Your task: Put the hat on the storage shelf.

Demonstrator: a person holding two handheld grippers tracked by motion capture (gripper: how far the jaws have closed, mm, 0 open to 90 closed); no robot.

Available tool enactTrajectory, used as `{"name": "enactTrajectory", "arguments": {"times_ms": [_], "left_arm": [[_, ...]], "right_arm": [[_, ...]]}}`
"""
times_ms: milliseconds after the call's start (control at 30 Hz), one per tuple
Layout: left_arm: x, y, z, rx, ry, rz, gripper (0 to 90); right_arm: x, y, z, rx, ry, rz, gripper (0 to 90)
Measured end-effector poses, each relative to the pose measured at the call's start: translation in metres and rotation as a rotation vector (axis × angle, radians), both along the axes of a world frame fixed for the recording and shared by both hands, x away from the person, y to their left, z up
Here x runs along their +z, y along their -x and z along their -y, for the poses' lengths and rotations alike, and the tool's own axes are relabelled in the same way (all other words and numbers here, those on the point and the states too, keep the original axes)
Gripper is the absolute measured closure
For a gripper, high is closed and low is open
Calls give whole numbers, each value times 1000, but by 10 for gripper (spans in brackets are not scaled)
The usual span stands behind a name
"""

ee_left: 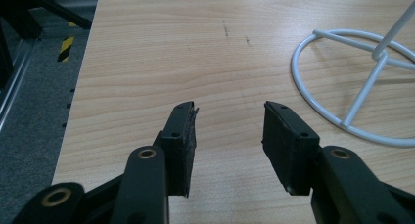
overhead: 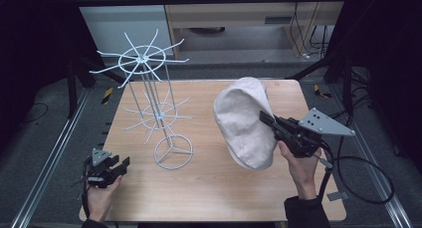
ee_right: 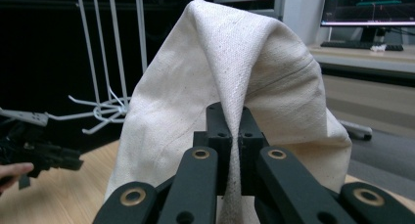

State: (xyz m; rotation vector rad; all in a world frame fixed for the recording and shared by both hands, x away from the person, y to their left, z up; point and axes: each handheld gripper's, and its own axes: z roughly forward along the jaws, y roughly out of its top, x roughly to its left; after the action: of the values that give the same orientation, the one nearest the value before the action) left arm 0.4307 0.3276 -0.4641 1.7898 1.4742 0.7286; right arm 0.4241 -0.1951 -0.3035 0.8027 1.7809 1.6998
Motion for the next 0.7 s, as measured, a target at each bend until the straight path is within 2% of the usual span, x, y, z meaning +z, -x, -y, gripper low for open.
{"name": "enactTrajectory", "arguments": {"times_ms": [300, 700], "left_arm": [[0, 0, -1, 1, 2, 1, 551], [1, 1, -1, 0, 3, 1, 551]], "right_arm": [[11, -6, -11, 13, -57, 37, 887], [23, -13, -25, 10, -95, 97, 887]]}}
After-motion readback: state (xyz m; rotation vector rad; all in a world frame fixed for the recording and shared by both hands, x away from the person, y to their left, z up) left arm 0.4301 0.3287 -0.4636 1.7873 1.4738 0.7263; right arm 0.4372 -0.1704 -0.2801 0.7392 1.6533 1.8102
